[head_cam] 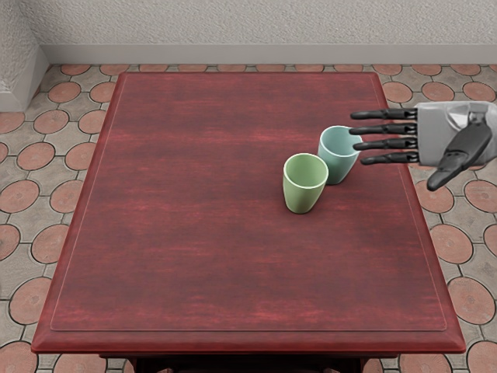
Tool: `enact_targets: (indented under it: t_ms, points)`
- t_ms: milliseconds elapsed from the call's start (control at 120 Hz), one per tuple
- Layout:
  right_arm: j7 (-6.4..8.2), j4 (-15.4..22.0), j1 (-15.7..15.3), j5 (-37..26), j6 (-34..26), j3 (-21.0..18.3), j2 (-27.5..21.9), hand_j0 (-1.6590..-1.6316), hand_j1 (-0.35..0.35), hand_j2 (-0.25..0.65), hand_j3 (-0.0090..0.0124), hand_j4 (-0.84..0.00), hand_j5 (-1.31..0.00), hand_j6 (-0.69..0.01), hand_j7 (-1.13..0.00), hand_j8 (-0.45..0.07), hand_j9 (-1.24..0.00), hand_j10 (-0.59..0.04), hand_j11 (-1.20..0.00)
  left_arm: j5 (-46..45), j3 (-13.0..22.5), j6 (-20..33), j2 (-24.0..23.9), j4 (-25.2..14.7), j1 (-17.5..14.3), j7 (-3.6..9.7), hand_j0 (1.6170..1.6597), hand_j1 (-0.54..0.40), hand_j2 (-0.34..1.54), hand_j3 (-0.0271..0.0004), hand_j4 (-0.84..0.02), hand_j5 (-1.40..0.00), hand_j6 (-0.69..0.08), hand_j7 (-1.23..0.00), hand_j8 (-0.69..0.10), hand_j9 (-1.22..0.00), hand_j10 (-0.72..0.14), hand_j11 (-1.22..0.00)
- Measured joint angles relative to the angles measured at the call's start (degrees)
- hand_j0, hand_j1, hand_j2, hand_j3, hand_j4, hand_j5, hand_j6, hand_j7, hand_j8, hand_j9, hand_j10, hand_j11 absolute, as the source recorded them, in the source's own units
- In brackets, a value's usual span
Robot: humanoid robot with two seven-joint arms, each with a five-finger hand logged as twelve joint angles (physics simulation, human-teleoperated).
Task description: Pick up cup and place in cup with right hand
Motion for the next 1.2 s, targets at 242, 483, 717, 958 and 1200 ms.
enact_targets:
  t_ms: [242, 483, 717, 958, 1200]
  points:
    - [0.0, 0.5, 1.2, -0.1, 0.0, -0.6, -0.2, -1.6581, -0.309, -0.007, 0.0, -0.029, -0.04, -0.028, -0.04, -0.029, -0.04, -0.03, -0.04, 0.0, 0.1, 0.0, 0.0, 0.0, 0.0, 0.0, 1.6581, 0.349, 0.0, -0.0001, -0.001, 0.0, -0.001, 0.0, -0.001, 0.0, -0.001, 0.0]
    - [0.0, -1.2, 12.2, -12.1, 0.0, -6.0, 6.4, -1.6581, -0.31, -0.007, 0.0, -0.03, -0.04, -0.03, -0.04, -0.031, -0.04, -0.031, -0.04, 0.0, 0.2, 0.0, 0.0, 0.0, -0.9, 0.0, 1.6581, 0.349, 0.0, -0.0001, 0.0, 0.0, 0.0, 0.0, 0.0, 0.0, 0.0, 0.0]
    - [0.0, -9.7, 32.3, -20.0, 0.0, -24.1, 19.2, -1.6581, -0.31, -0.007, 0.0, -0.033, -0.04, -0.032, -0.04, -0.033, -0.04, -0.033, -0.04, 0.0, 0.0, 0.0, 0.0, 0.0, -0.7, 0.0, 1.6581, 0.349, 0.0, -0.0001, 0.0, 0.0, -0.001, 0.0, -0.001, 0.0, 0.0, 0.0]
    - [0.0, -20.9, 43.3, -26.8, -4.4, -38.8, 35.6, -1.6581, -0.31, -0.007, 0.0, -0.034, -0.04, -0.034, -0.04, -0.034, -0.04, -0.033, -0.04, 0.0, -0.1, 0.0, 0.0, 0.0, -0.5, 0.0, 1.6581, 0.349, 0.0, 0.0, 0.0, 0.0, 0.0, 0.0, 0.0, 0.0, 0.0, 0.0]
    - [0.0, -19.2, 47.2, -37.4, -8.0, -43.5, 42.9, -1.6581, -0.31, -0.007, 0.0, -0.034, -0.04, -0.035, -0.04, -0.034, -0.04, -0.034, -0.04, 0.0, -0.1, 0.0, 0.0, 0.0, -0.4, 0.01, 1.6581, 0.349, 0.0, 0.0, 0.0, 0.0, -0.001, 0.0, 0.0, 0.0, 0.0, 0.0]
